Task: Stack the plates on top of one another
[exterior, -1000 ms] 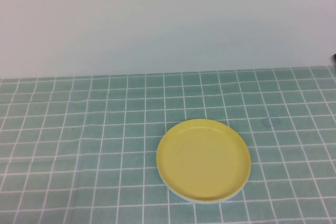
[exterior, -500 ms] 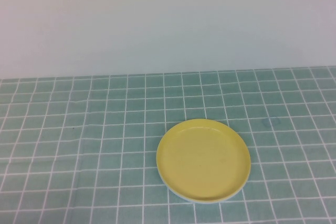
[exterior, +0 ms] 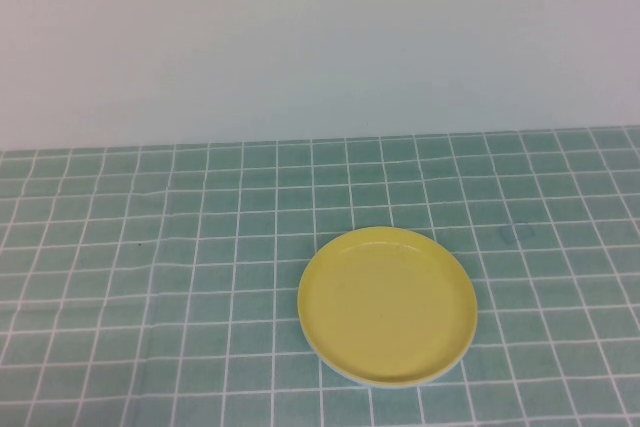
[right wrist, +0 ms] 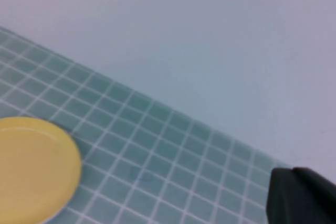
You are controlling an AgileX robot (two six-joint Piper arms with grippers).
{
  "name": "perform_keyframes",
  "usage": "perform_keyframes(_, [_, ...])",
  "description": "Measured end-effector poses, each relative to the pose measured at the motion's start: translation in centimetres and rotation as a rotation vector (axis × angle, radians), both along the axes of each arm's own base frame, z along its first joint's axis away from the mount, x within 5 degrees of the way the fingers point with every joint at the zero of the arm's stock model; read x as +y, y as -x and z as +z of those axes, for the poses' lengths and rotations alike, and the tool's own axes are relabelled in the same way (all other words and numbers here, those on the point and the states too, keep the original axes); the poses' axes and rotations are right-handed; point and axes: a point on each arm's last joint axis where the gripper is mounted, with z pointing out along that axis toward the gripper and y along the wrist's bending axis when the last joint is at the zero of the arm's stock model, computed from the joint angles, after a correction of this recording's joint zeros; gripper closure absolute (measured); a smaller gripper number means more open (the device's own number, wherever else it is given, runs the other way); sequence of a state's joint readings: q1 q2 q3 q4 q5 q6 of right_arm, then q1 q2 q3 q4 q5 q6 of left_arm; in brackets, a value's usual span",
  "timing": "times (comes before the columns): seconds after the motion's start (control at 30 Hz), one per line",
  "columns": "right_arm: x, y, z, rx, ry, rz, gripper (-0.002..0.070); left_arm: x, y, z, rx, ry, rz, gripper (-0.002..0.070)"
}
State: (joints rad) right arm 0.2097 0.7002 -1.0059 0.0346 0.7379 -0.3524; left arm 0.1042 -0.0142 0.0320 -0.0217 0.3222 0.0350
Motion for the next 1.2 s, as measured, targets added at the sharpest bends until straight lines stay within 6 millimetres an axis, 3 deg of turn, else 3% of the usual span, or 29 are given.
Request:
perform_keyframes(0.2, [-1.3, 2.5, 0.6, -0.144, 0.06, -0.059, 0.0678, 0.0, 0.0, 0.0, 0.0, 0.0, 0.0, 0.0675])
perform_keyframes(0.33, [-2.1, 5.0, -0.6, -0.296, -0.061, -0.126, 0.0678, 0.0, 0.0, 0.0, 0.0, 0.0, 0.0, 0.0675])
perform_keyframes(0.5, [-2.6, 5.6, -7.3, -0.346, -0.133, -0.205, 0.0678, 0.0, 0.0, 0.0, 0.0, 0.0, 0.0, 0.0675])
perform_keyframes(0.7, [-3.0, 6.3, -17.0, -0.244, -0.152, -0.304, 0.0678, 0.0, 0.0, 0.0, 0.0, 0.0, 0.0, 0.0675])
perform_keyframes(0.8, [-3.0, 6.3, -20.6, -0.187, -0.173, -0.33, 0.0678, 0.0, 0.0, 0.0, 0.0, 0.0, 0.0, 0.0675])
perform_keyframes(0.97, [-2.9, 6.1, -24.4, -0.06, -0.224, -0.36, 0.0678, 0.0, 0.0, 0.0, 0.0, 0.0, 0.0, 0.0675])
perform_keyframes(1.2, [-2.9, 6.2, -24.8, -0.019, -0.246, -0.369, 0.0678, 0.0, 0.0, 0.0, 0.002, 0.0, 0.0, 0.0675])
